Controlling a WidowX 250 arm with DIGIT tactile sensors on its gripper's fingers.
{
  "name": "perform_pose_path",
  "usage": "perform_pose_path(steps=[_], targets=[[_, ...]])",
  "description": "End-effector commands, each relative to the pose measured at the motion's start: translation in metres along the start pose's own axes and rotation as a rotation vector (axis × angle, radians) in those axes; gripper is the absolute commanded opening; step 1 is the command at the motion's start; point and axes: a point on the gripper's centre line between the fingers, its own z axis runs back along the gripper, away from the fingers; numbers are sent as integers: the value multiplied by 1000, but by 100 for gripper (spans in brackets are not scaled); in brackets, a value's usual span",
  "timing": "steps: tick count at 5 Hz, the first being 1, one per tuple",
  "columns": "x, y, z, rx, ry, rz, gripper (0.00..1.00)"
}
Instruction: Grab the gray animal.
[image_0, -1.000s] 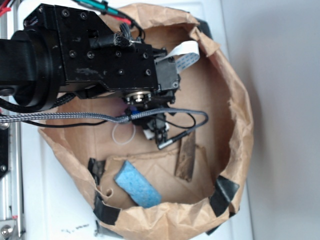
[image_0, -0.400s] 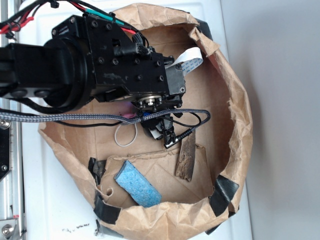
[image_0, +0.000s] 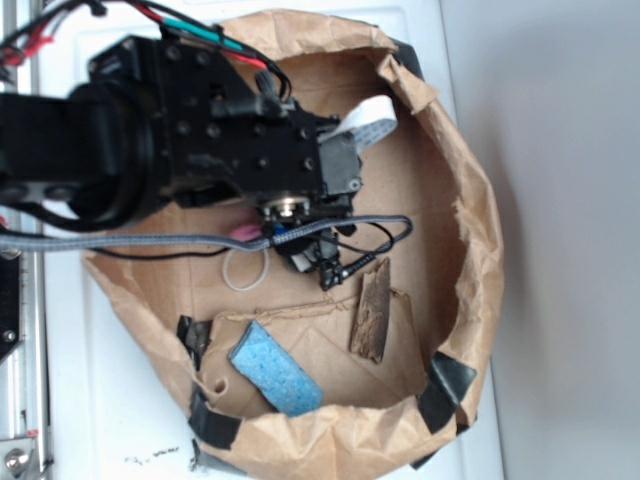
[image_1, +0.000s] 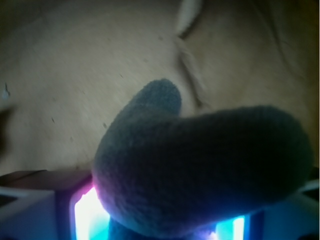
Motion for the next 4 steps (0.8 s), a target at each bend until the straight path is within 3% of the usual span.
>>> perform_pose_path(steps=[1,2,3,4], targets=[[15,-27,107,-58,-33,-24,0],[23,-29,129,-93,18,-56,0],[23,-27,156,-115,21,-93,0],[20,-25,166,-84,6,-114,0]])
